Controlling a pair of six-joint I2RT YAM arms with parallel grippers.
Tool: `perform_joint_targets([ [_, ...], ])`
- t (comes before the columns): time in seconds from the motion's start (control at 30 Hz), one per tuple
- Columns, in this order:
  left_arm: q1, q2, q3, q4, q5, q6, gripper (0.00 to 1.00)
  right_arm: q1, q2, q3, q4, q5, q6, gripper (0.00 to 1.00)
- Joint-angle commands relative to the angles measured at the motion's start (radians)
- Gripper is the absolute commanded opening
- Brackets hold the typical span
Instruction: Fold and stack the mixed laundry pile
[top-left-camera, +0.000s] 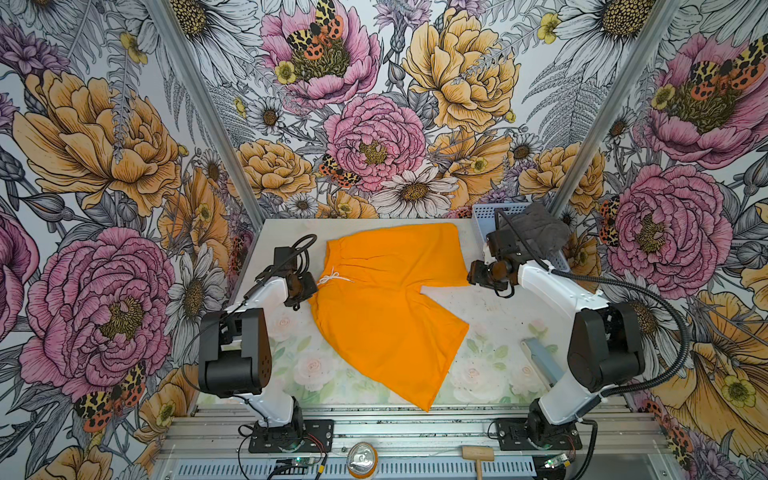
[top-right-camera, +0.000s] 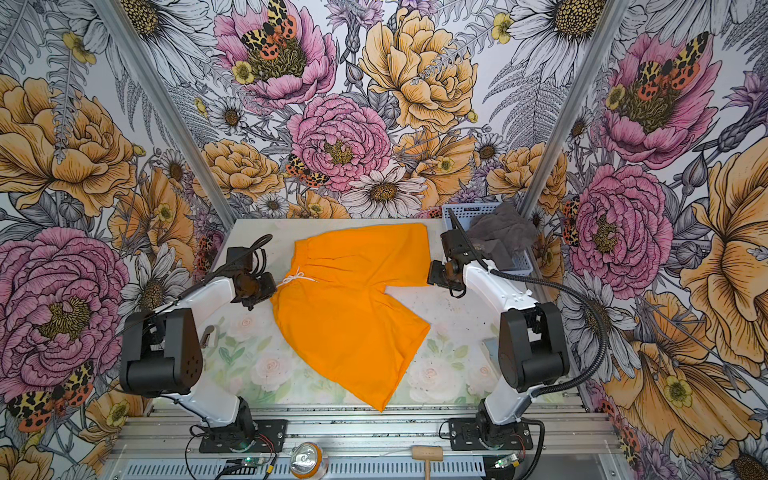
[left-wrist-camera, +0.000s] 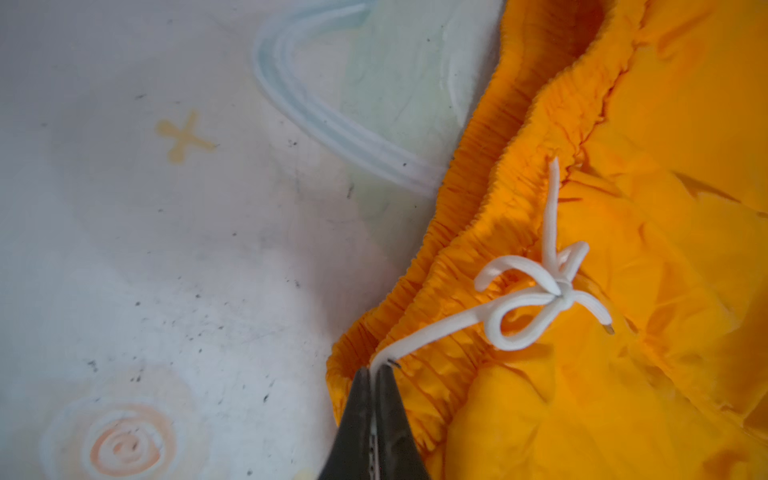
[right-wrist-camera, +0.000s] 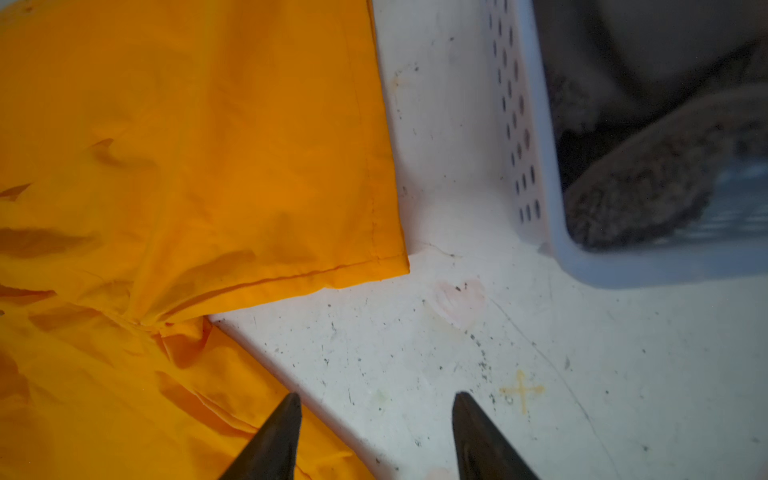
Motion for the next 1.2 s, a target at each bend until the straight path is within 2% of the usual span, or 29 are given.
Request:
perform_joint_targets([
  [0.0,0.016,-0.058,-0.047,0.007,-0.035,-0.027,0.0,0.002,0.09,0.102,0.023,-0.043,-0.026,0.6],
  [0.1,0.011,-0.086,-0.06,0.003,-0.01,-0.026,0.02,0.019,0.118,0.109,0.023,-0.085,-0.015,0.6],
  [0.17,0.01,-0.107,-0.068,-0.001,-0.005,-0.022,0.21,0.039,0.092,0.057,0.021,-0.108,-0.001,0.6],
  [0.53,0.017,-0.191,-0.092,-0.02,0.015,-0.011,0.39,0.125,-0.207,-0.41,0.038,-0.169,0.172,0.58],
  [0.7,0.01,-0.186,-0.095,-0.019,0.027,-0.007,0.41,0.141,-0.238,-0.452,0.092,-0.17,0.223,0.54],
  [0.83,0.007,-0.184,-0.096,-0.019,0.027,-0.001,0.41,0.154,-0.217,-0.448,0.136,-0.184,0.257,0.45],
  [1.17,0.006,-0.187,-0.104,-0.02,0.033,0.009,0.42,0.163,-0.129,-0.451,0.221,-0.154,0.278,0.34],
])
